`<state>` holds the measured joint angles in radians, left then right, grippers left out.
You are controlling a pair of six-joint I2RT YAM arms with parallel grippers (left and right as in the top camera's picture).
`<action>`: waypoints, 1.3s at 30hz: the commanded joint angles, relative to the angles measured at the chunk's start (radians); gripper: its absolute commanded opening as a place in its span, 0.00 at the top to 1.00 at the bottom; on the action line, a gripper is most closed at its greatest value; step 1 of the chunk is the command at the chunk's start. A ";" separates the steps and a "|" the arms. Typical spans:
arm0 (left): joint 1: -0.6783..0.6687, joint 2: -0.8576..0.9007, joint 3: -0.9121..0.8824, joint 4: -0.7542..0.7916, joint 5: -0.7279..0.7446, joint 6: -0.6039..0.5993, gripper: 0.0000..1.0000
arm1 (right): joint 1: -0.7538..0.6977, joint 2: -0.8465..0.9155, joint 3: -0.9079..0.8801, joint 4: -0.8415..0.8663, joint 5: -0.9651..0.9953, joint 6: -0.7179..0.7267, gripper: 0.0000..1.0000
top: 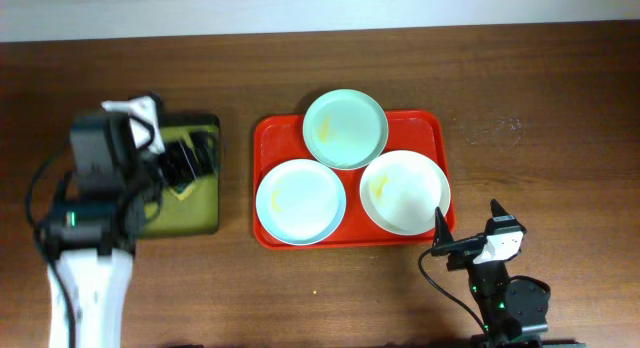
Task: Clean dirty plates on tray and stack at the side
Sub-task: 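Reach the left gripper to the sponge in the soapy tray and grasp it, then dip the held sponge in the soapy water with the left gripper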
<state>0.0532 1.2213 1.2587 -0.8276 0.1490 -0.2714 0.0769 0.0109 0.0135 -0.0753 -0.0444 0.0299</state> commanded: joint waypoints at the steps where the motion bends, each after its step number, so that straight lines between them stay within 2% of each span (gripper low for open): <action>1: 0.042 0.149 0.025 0.002 -0.180 -0.076 0.00 | 0.007 -0.007 -0.008 -0.002 0.008 0.004 0.01; 5: 0.090 0.309 0.025 0.020 -0.183 -0.077 0.01 | 0.007 -0.007 -0.008 -0.002 0.008 0.004 0.01; 12: 0.174 0.562 0.025 0.158 -0.182 -0.080 0.01 | 0.007 -0.007 -0.008 -0.002 0.008 0.004 0.01; 19: 0.171 0.696 0.025 0.208 -0.183 -0.081 0.01 | 0.007 -0.007 -0.008 -0.002 0.008 0.004 0.01; 23: 0.155 0.766 0.025 0.209 -0.180 -0.165 0.01 | 0.007 -0.007 -0.008 -0.002 0.008 0.004 0.01; 26: 0.136 0.804 0.025 0.219 -0.159 -0.170 0.01 | 0.007 -0.007 -0.008 -0.002 0.008 0.004 0.01; 28: 0.126 0.815 0.025 0.219 -0.160 -0.170 0.24 | 0.007 -0.007 -0.008 -0.002 0.008 0.004 0.01; 30: 0.117 0.815 0.025 0.220 -0.161 -0.170 0.39 | 0.007 -0.007 -0.008 -0.002 0.008 0.004 0.01; 32: 0.108 0.815 0.025 0.226 -0.161 -0.170 0.63 | 0.007 -0.007 -0.008 -0.002 0.008 0.004 0.01; 35: 0.108 0.815 0.026 0.225 -0.161 -0.169 0.79 | 0.007 -0.007 -0.008 -0.002 0.008 0.004 0.01; 37: 0.108 0.814 0.028 0.214 -0.161 -0.169 1.00 | 0.007 -0.007 -0.008 -0.002 0.008 0.004 0.01; 39: 0.108 0.814 0.043 0.193 -0.161 -0.169 1.00 | 0.007 -0.007 -0.008 -0.002 0.008 0.004 0.01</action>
<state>0.1699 1.9984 1.2881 -0.6075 -0.0475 -0.4347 0.0769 0.0109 0.0135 -0.0753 -0.0444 0.0299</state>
